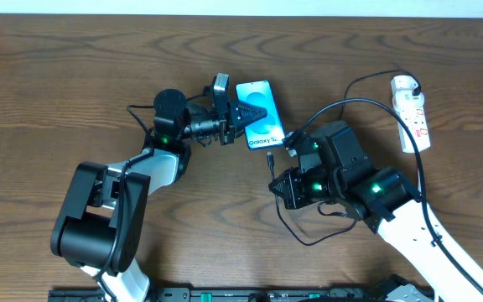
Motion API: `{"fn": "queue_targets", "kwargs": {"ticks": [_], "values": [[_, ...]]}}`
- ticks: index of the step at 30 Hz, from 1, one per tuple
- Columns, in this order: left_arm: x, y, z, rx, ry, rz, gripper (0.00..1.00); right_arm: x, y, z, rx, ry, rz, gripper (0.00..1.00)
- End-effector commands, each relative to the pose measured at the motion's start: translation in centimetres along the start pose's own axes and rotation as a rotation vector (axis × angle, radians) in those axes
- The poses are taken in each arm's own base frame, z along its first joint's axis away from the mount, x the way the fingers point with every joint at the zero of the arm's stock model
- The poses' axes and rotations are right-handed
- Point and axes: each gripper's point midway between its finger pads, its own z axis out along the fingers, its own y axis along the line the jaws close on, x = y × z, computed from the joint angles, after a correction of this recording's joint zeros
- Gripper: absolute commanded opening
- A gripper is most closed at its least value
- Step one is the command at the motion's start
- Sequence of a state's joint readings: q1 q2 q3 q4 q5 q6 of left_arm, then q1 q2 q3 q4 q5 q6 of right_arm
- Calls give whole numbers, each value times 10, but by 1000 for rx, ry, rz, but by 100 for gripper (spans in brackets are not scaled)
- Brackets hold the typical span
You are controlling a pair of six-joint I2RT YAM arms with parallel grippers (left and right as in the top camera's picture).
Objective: Plug charger to phone and switch on socket
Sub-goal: 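Align the USB-C plug under the phone's port with the right gripper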
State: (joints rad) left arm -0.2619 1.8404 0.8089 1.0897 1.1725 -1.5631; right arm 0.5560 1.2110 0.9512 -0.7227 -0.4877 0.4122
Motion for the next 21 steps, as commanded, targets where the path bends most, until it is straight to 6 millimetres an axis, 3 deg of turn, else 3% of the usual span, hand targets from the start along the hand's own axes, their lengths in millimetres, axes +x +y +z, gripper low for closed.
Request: {"fn": "queue_targets", "kwargs": {"ticks": [1,21], "values": [[-2,-17,0,26,5,79,7,3,5,2,-22,12,15,1],[7,-16,0,24,52,127,7,-3,0,5,1,-9,8,1]]}}
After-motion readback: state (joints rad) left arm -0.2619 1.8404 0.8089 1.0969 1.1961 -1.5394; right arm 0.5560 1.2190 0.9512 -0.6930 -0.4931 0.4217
